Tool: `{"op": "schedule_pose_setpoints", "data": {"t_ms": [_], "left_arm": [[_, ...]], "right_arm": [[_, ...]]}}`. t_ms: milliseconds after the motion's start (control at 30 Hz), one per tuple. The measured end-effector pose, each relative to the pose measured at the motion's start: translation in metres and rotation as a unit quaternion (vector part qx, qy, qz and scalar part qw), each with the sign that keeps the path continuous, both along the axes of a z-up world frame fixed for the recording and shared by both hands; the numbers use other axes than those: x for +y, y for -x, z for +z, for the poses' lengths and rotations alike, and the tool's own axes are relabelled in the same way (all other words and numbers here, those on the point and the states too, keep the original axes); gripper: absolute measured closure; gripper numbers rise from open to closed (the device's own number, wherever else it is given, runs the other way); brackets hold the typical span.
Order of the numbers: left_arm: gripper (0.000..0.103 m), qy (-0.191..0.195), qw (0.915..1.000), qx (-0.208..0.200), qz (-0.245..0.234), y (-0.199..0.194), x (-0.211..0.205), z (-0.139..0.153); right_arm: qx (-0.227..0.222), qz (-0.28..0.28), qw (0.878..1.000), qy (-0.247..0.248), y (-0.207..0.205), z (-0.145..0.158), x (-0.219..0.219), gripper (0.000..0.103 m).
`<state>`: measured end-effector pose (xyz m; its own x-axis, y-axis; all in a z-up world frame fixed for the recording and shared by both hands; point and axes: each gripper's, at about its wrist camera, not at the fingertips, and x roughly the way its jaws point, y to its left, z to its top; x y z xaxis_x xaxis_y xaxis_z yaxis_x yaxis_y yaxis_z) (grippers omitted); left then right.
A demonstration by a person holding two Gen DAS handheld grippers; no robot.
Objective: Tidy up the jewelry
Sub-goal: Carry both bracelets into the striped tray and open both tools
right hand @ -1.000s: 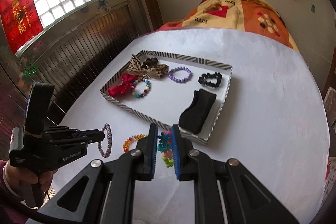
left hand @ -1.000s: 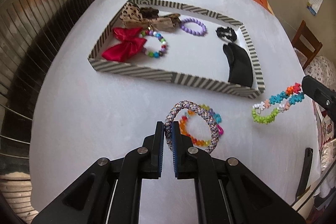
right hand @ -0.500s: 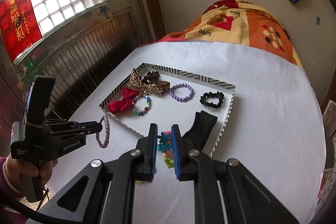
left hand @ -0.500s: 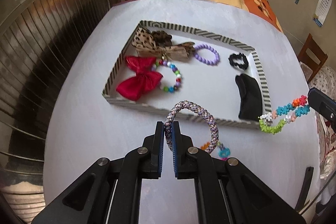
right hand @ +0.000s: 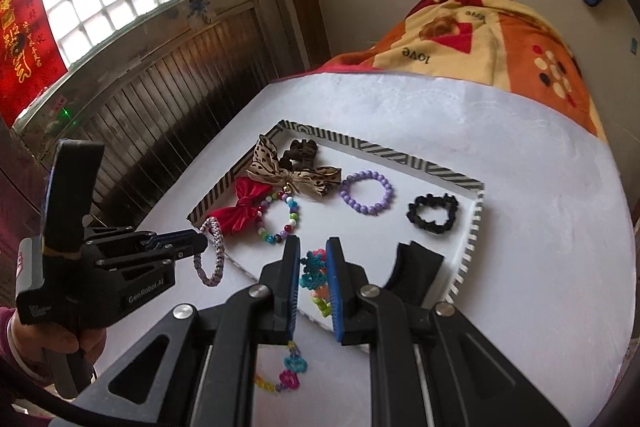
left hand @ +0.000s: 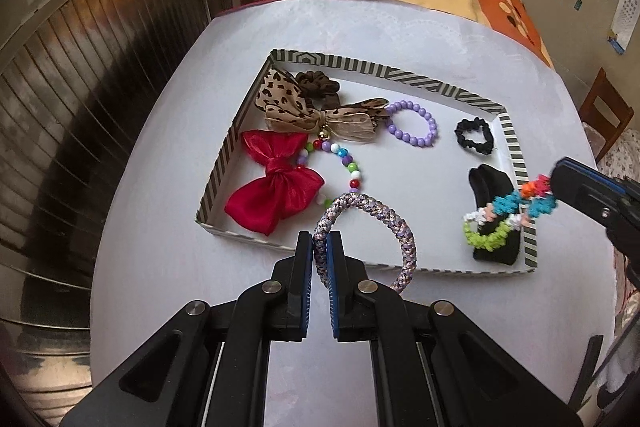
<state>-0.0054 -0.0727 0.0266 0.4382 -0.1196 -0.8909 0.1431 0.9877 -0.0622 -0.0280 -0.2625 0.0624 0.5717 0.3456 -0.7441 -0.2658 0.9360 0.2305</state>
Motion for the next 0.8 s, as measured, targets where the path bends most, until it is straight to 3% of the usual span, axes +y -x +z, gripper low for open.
{"op": "schedule_pose_setpoints", "data": {"t_ms": [267,500,800], "left_arm": [[0.103,-0.006,0.9998,0.017,0.005,-0.02,-0.001,-0.014],[0.103,-0.003,0.9991,0.038,-0.019,-0.035,-0.024,-0.027],[0.103,0.0,0.9955,0.083,-0.044,-0.056,-0.057,-0.054]], "right_arm": [[0.048,0.027,0.998,0.003,-0.051,-0.039,0.005,0.09],[0.089,0.002,0.995,0.053,-0.092,-0.082,-0.022,0.09],[0.087,-0.019,0.994,0.062,-0.117,-0.102,-0.04,0.09]]}}
